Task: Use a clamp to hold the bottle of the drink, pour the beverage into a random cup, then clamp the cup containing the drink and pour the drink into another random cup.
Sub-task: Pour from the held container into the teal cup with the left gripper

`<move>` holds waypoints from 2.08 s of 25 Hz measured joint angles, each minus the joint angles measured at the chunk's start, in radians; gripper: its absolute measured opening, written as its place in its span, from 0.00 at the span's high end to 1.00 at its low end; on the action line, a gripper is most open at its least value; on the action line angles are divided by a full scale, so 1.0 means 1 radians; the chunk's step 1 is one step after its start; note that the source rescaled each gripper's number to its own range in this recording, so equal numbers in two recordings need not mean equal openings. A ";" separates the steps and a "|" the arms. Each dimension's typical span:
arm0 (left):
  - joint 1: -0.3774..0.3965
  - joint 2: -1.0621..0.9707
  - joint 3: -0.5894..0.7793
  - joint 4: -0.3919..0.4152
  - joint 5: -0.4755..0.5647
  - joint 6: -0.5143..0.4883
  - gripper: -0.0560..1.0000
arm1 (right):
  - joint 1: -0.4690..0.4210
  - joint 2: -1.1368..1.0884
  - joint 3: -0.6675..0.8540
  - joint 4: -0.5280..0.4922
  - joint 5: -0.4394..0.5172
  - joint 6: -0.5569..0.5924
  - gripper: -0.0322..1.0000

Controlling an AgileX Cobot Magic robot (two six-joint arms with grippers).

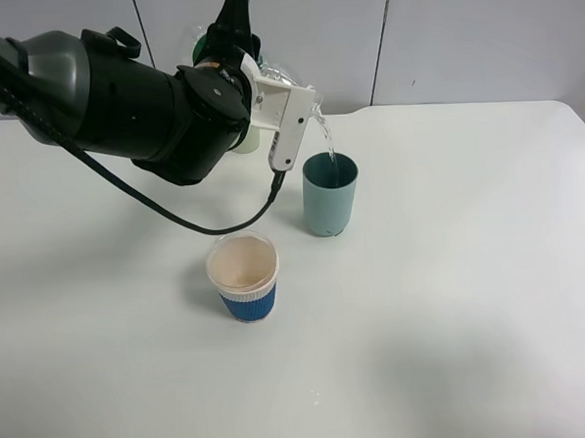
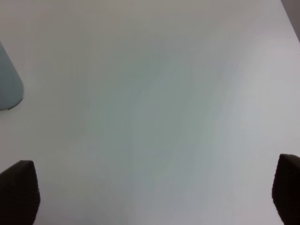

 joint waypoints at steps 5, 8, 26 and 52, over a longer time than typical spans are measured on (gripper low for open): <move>0.000 0.000 0.000 0.007 -0.008 0.006 0.91 | 0.000 0.000 0.000 0.000 0.000 0.000 0.00; 0.000 0.000 0.000 0.015 -0.010 0.006 0.91 | 0.000 0.000 0.000 0.000 0.000 0.000 0.00; -0.001 0.000 0.000 0.070 -0.034 0.009 0.91 | 0.000 0.000 0.000 0.000 0.000 0.000 0.00; -0.001 0.000 0.000 0.143 -0.034 0.082 0.91 | 0.000 0.000 0.000 0.000 0.000 0.000 0.00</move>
